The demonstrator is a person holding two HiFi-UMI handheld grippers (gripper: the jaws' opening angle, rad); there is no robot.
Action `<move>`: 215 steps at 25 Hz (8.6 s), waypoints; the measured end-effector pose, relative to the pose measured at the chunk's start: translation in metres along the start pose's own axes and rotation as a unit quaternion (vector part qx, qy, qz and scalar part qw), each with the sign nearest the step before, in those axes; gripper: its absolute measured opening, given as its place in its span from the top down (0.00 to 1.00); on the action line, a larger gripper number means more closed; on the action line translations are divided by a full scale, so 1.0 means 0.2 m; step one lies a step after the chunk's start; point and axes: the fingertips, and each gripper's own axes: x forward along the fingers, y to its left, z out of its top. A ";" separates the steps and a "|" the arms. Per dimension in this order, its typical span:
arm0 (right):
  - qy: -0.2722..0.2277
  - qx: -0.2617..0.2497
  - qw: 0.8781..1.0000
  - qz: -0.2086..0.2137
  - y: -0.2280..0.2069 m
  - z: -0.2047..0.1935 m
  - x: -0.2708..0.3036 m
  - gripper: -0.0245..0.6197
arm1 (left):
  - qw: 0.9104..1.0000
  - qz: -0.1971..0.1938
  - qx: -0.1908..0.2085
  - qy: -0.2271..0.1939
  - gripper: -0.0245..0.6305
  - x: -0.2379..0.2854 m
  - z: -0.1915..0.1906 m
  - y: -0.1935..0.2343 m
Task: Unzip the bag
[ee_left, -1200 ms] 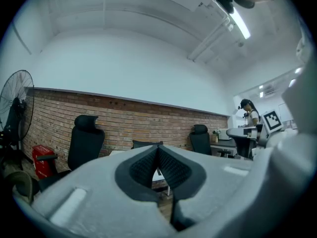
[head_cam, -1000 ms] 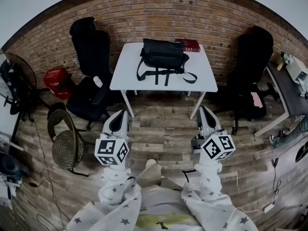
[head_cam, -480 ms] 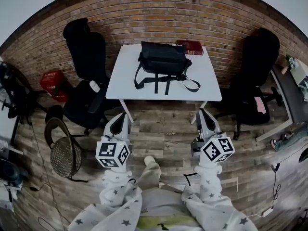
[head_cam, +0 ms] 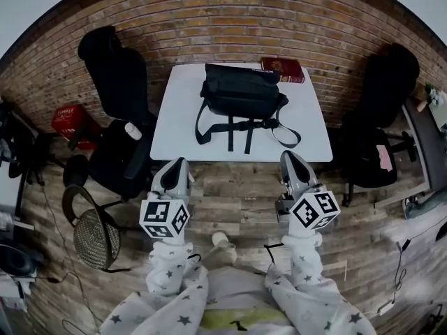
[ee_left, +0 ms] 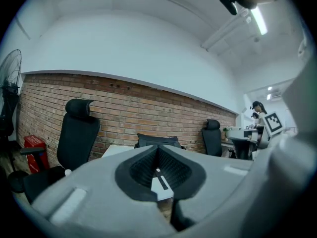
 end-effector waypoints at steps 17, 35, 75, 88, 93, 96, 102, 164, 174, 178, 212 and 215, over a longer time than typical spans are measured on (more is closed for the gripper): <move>0.030 0.010 0.999 -0.002 -0.07 -0.12 0.47 0.95 | 1.000 0.001 -0.017 0.019 0.96 0.32 -0.05 0.31; 0.057 0.042 0.997 0.027 -0.33 -0.16 1.19 0.95 | 0.999 0.012 -0.022 0.029 0.96 0.91 0.01 0.62; 0.254 0.012 0.956 0.148 -0.16 -0.83 1.76 0.81 | 0.983 -0.141 -0.023 0.115 0.85 1.77 -0.08 0.65; 0.281 -0.062 0.953 0.091 -0.14 -1.04 1.82 0.80 | 0.961 -0.234 -0.024 0.146 0.73 1.90 -0.19 0.55; 0.279 -0.078 0.954 0.075 -0.18 -1.06 1.84 0.87 | 0.954 -0.257 -0.019 0.151 0.73 1.94 -0.22 0.50; 0.278 -0.084 0.954 0.074 -0.18 -1.07 1.84 0.87 | 0.953 -0.262 -0.017 0.151 0.74 1.95 -0.23 0.50; 0.276 -0.085 0.955 0.071 -0.20 -1.06 1.84 0.89 | 0.950 -0.274 -0.001 0.151 0.76 1.97 -0.24 0.48; 0.270 -0.129 0.950 -0.086 -0.60 -0.81 1.51 0.91 | 0.976 -0.177 0.030 0.127 0.79 1.94 -0.24 0.52; 0.267 -0.127 0.949 -0.106 -0.68 -0.75 1.44 0.91 | 0.979 -0.153 0.028 0.128 0.79 1.93 -0.24 0.52; 0.268 -0.125 0.949 -0.112 -0.76 -0.71 1.39 0.91 | 0.980 -0.146 0.030 0.130 0.79 1.95 -0.24 0.48; 0.250 -0.119 0.935 -0.222 -1.06 -0.59 1.16 0.92 | 0.988 -0.101 0.030 0.109 0.79 1.93 -0.25 0.54; 0.245 -0.115 0.933 -0.238 -1.10 -0.57 1.13 0.92 | 0.989 -0.099 0.030 0.109 0.79 1.93 -0.25 0.54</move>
